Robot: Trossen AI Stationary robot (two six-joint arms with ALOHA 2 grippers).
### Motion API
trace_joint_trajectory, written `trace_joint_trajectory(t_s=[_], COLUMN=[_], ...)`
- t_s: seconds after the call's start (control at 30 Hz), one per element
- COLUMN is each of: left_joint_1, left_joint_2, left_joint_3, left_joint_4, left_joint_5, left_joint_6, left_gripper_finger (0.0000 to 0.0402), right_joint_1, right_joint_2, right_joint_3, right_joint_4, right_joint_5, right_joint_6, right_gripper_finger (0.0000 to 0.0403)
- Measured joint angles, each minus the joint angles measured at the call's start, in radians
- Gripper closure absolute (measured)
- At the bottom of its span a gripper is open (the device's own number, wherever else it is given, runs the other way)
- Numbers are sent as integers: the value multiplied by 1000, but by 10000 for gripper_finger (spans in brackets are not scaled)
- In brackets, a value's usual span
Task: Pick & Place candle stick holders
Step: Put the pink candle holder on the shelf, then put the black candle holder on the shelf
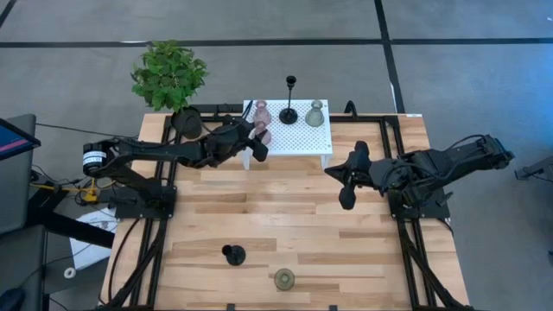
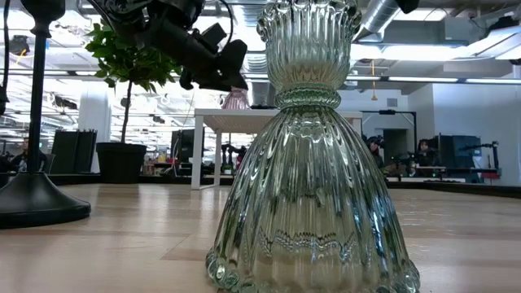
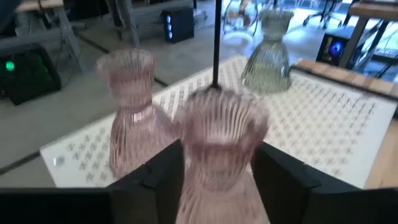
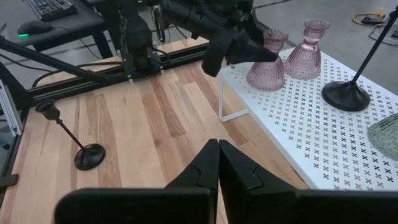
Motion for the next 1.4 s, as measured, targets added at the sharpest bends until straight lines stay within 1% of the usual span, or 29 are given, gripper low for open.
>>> trace_joint_trajectory(t_s=[0.2,0.33,0.57,0.8,0.9,1.0,1.07,1.17,1.3,1.4], left_joint_1=[-4,-22,-34,-39,-65,-115,-154,-220,-312,-374], left_joint_2=[-5,-18,-73,-155,-195,-246,-278,-322,-380,-423], left_joint_3=[1,1,1,1,1,1,1,1,1,1], left_joint_4=[4,6,-21,-133,-189,-221,-247,-281,-339,-434], left_joint_5=[1,1,1,1,1,12,27,76,123,144], left_joint_6=[14,15,18,17,15,10,10,14,17,17], left_gripper_finger=[168,146,140,140,140,141,148,172,221,264], right_joint_1=[0,0,0,0,0,0,0,0,0,0], right_joint_2=[0,0,0,0,0,0,0,0,0,0], right_joint_3=[0,0,0,0,0,0,0,0,0,0], right_joint_4=[-13,-18,-18,-19,-20,-21,-21,-21,-21,-21], right_joint_5=[-2,-2,-2,-2,-2,-2,-2,-2,-2,-2], right_joint_6=[0,0,0,0,0,0,0,0,0,0], right_gripper_finger=[403,403,403,403,403,403,403,403,403,403])
